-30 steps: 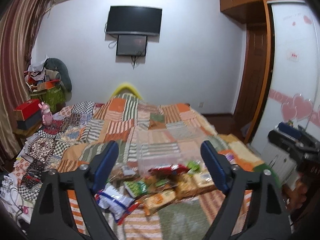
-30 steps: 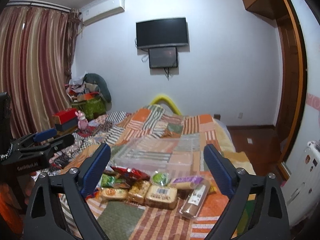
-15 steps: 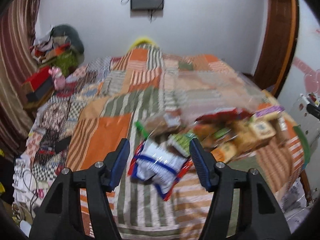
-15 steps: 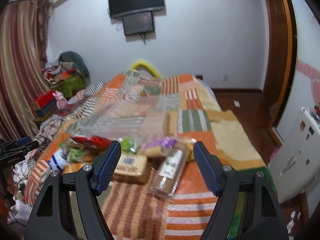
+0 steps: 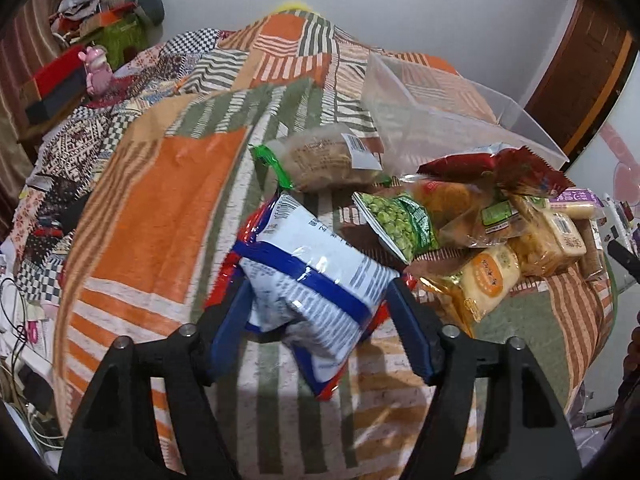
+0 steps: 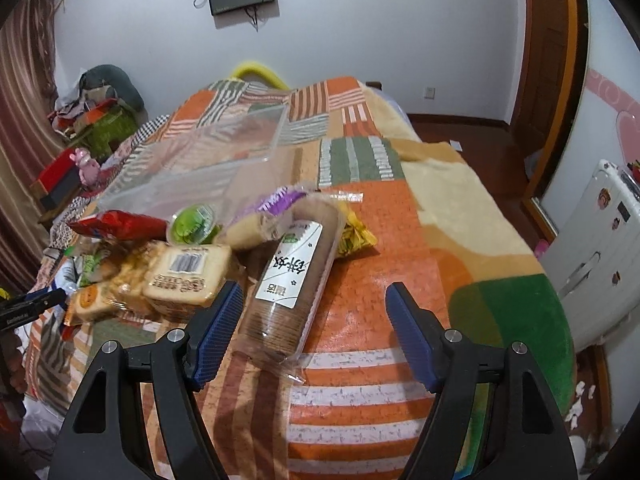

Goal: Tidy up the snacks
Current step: 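Grasp the white-and-blue chip bag with left tool while right tool grasps the tall biscuit pack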

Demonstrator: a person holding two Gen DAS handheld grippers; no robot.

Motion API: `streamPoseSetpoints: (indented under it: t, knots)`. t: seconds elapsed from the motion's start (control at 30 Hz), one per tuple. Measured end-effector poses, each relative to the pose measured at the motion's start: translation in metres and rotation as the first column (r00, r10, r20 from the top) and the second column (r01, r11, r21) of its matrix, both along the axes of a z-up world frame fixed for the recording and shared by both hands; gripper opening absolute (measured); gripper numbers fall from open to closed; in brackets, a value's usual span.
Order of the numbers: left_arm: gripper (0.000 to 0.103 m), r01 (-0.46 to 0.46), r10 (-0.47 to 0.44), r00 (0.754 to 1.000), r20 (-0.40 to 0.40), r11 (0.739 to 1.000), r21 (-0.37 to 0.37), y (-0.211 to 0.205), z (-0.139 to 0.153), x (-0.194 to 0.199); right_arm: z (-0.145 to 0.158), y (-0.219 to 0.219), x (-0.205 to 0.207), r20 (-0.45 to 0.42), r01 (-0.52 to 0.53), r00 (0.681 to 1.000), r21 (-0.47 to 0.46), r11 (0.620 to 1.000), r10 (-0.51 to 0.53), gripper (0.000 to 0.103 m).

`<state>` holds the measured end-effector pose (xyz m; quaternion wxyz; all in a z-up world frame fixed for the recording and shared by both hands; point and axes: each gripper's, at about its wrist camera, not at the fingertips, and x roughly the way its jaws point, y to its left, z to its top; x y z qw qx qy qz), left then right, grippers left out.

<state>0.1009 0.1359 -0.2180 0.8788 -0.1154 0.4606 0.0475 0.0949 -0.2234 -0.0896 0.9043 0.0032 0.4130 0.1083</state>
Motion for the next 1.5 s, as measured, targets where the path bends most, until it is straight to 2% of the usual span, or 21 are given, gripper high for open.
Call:
streamPoseSetpoints:
  t: [0.17, 0.23, 0.47, 0.6, 0.67, 0.73, 0.83, 1.0, 1.07, 1.13, 1.23, 1.43, 1.5]
  knots:
    - [0.084, 0.01, -0.01, 1.0, -0.001, 1.0, 0.015, -0.005, -0.005, 0.011, -0.009, 0.006, 0.009, -0.027, -0.015, 1.0, -0.009, 1.0, 0.015, 0.071]
    - [0.088, 0.007, -0.007, 1.0, -0.004, 1.0, 0.019, -0.004, -0.007, 0.015, -0.012, 0.008, 0.013, -0.035, -0.023, 0.999, -0.01, 1.0, 0.022, 0.068]
    - [0.092, -0.002, 0.002, 1.0, 0.013, 0.999, 0.036, -0.007, -0.01, 0.022, -0.024, 0.014, 0.025, -0.08, -0.036, 0.996, 0.013, 0.999, 0.037, 0.058]
    - [0.092, -0.004, 0.003, 1.0, 0.027, 0.999, 0.039, -0.006, -0.012, 0.023, -0.026, 0.022, 0.024, -0.085, -0.052, 0.995, 0.015, 0.999, 0.053, 0.046]
    - [0.088, -0.003, 0.001, 0.999, 0.035, 0.998, 0.055, -0.006, -0.011, 0.021, -0.026, 0.026, 0.024, -0.083, -0.056, 0.995, 0.011, 0.998, 0.057, 0.045]
    - [0.073, 0.004, -0.007, 0.999, 0.034, 0.996, 0.09, -0.008, -0.011, 0.019, -0.026, 0.025, 0.023, -0.082, -0.057, 0.995, 0.011, 0.998, 0.058, 0.042]
    - [0.063, 0.025, -0.028, 0.999, 0.023, 0.995, 0.096, -0.006, -0.009, 0.011, -0.025, 0.022, 0.021, -0.082, -0.05, 0.995, 0.017, 0.999, 0.051, 0.038]
    - [0.061, 0.008, -0.009, 1.0, 0.003, 1.0, 0.02, 0.002, 0.0, -0.002, -0.023, 0.016, 0.02, -0.092, -0.037, 0.995, 0.041, 0.998, 0.041, 0.036]
    - [0.064, -0.023, 0.023, 1.0, 0.019, 1.0, -0.01, 0.006, 0.01, -0.006, -0.023, 0.014, 0.018, -0.089, -0.036, 0.995, 0.042, 0.998, 0.04, 0.036]
    - [0.077, -0.05, 0.05, 0.998, 0.025, 0.999, -0.023, 0.007, 0.017, -0.005, -0.022, 0.015, 0.017, -0.086, -0.039, 0.995, 0.039, 0.999, 0.042, 0.036]
    - [0.087, -0.065, 0.066, 0.998, 0.021, 0.998, -0.018, 0.005, 0.022, 0.002, -0.022, 0.014, 0.015, -0.079, -0.044, 0.996, 0.035, 0.998, 0.047, 0.036]
    - [0.088, -0.143, 0.14, 0.989, -0.046, 0.988, -0.061, 0.008, 0.012, 0.03, -0.021, 0.008, 0.012, -0.07, -0.058, 0.996, 0.044, 0.997, 0.061, 0.036]
    - [0.088, -0.171, 0.168, 0.984, -0.057, 0.984, -0.043, 0.007, 0.009, 0.035, -0.021, 0.007, 0.011, -0.064, -0.064, 0.996, 0.037, 0.997, 0.067, 0.036]
